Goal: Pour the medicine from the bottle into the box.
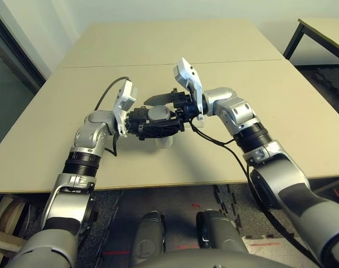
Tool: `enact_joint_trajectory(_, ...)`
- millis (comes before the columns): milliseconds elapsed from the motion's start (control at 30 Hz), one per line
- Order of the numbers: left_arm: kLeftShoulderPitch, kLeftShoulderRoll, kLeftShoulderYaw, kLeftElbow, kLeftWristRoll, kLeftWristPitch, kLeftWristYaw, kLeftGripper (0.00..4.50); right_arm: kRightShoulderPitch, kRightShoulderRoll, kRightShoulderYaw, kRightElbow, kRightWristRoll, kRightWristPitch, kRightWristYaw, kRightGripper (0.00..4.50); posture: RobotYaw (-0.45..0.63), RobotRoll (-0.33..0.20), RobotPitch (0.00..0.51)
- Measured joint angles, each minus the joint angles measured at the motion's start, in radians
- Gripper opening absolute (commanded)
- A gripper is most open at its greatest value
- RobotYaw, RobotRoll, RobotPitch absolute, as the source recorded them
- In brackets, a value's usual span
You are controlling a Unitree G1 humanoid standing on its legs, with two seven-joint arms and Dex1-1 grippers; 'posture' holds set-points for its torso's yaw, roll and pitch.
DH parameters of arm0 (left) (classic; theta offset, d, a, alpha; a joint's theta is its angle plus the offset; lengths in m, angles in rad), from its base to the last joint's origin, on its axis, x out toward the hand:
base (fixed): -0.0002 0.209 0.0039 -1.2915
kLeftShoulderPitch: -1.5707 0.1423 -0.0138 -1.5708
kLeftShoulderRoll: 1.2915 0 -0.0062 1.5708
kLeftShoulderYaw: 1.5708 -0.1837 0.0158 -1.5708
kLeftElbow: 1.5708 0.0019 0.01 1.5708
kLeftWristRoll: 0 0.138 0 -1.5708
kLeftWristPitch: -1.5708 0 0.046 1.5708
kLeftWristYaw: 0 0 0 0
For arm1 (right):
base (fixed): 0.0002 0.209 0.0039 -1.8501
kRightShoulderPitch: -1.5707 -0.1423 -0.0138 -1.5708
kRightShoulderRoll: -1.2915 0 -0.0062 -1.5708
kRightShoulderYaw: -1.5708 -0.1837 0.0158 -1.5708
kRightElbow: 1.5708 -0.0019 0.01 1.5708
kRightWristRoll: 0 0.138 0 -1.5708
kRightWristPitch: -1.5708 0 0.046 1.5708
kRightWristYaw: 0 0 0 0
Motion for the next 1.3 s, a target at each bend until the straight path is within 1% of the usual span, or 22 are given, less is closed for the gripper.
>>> enact_joint_trajectory(100, 0.0, 0.006, 0.004, 0.001, -0.001, 0.005, 0.0, 2.78, 0.0, -0.027, -0.017, 0.003, 0.005, 0.0, -0.009, 4.5, -0.05, 0.0, 0.043)
enact_joint_trajectory(267, -0.002, 0.007, 0.005, 0.001, -0.001, 0.009, 0.001, 2.78, 0.0, -0.034, -0.019, 0.002, 0.015, 0.004, -0.01, 4.5, -0.05, 0.0, 0.041)
enact_joint_trajectory(633, -0.019, 0.007, 0.011, 0.013, -0.001, 0.009, 0.013, 2.78, 0.002, -0.092, -0.02, -0.019, 0.053, 0.015, -0.009, 4.5, -0.06, 0.0, 0.038)
enact_joint_trajectory(700, -0.022, 0.008, 0.014, 0.016, 0.0, 0.009, 0.017, 2.78, 0.005, -0.123, -0.026, -0.029, 0.065, 0.017, -0.007, 4.5, -0.06, 0.0, 0.039)
enact_joint_trajectory(733, -0.021, 0.011, 0.016, 0.016, -0.001, 0.009, 0.014, 2.78, 0.006, -0.147, -0.046, -0.026, 0.064, 0.017, -0.01, 4.5, -0.06, 0.0, 0.04)
enact_joint_trajectory(800, -0.013, 0.013, 0.003, 0.006, -0.001, 0.005, -0.024, 2.78, 0.007, -0.226, -0.115, 0.007, 0.06, 0.018, -0.058, 4.5, -0.06, 0.0, 0.04)
enact_joint_trajectory(867, 0.001, 0.014, 0.001, 0.008, -0.001, 0.004, -0.034, 2.78, 0.01, -0.26, -0.151, 0.011, 0.06, 0.018, -0.07, 4.5, -0.06, 0.0, 0.04)
enact_joint_trajectory(1067, 0.0, 0.009, -0.001, 0.007, -0.001, 0.004, -0.044, 2.78, 0.043, -0.264, -0.165, -0.006, 0.061, 0.045, -0.07, 4.5, -0.07, 0.0, 0.04)
enact_joint_trajectory(1300, -0.002, 0.009, -0.001, 0.012, -0.001, 0.0, -0.047, 2.78, 0.049, -0.236, -0.166, -0.103, 0.085, 0.105, -0.068, 4.5, -0.06, 0.0, 0.039)
